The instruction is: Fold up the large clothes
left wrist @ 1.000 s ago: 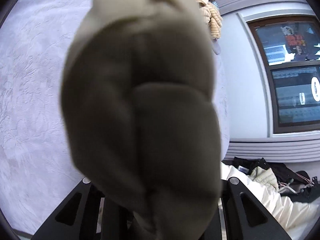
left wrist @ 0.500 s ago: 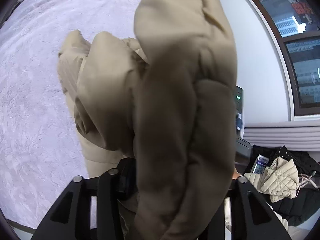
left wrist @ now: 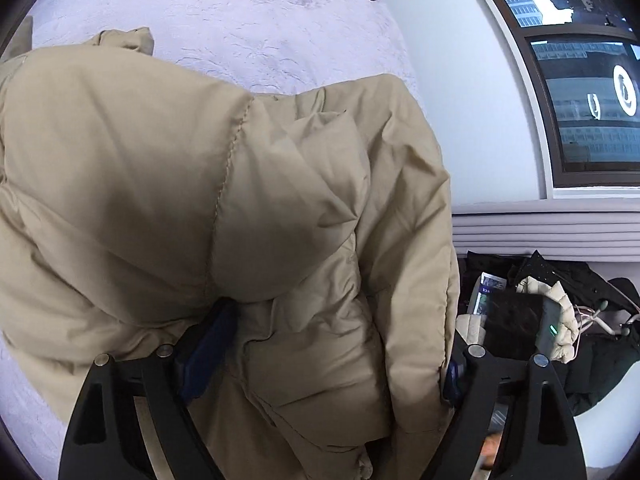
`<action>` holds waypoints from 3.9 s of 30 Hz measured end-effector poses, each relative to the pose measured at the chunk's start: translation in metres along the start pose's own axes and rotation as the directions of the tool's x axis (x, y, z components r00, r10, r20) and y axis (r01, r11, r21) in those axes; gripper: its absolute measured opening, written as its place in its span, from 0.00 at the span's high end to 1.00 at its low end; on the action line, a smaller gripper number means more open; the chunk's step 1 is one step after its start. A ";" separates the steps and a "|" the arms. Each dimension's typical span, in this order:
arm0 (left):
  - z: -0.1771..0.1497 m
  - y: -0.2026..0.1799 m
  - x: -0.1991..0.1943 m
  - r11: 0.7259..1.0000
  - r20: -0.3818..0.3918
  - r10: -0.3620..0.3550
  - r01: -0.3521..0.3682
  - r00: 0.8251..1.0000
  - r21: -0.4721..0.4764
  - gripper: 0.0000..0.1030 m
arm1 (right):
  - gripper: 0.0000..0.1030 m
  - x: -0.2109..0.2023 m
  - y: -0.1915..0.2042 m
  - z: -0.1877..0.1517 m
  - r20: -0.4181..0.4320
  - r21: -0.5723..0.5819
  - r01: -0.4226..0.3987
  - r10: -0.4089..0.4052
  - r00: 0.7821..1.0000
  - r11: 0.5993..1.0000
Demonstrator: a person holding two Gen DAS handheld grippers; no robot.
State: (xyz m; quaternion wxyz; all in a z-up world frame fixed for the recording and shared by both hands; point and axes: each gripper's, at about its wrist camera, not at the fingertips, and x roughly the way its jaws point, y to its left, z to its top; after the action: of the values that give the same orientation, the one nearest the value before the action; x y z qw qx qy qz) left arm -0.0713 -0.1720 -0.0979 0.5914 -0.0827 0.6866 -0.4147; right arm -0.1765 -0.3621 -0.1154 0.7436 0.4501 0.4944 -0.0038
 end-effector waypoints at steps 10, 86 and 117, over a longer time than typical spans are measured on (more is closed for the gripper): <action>0.020 -0.035 0.027 0.996 0.007 0.065 -0.066 0.998 0.059 0.16 | 0.20 -0.018 0.071 -0.046 -0.059 -0.284 -0.070 0.056 0.997 0.956; -0.050 -0.031 0.008 0.845 0.298 0.524 -0.530 0.798 -0.066 0.16 | 0.82 -0.030 -0.023 0.069 -0.101 -0.214 0.028 -0.050 0.994 0.976; -0.112 -0.023 -0.018 0.841 0.295 0.540 -0.518 0.789 -0.153 0.02 | 0.50 -0.018 -0.019 0.006 -0.119 -0.230 0.212 -0.244 0.962 0.950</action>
State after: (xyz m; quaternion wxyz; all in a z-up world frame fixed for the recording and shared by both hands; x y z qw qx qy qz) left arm -0.1733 -0.1236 -0.0741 0.7860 0.0264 0.5875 -0.1907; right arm -0.1901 -0.3853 -0.1148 0.7444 0.3056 0.5937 -0.0034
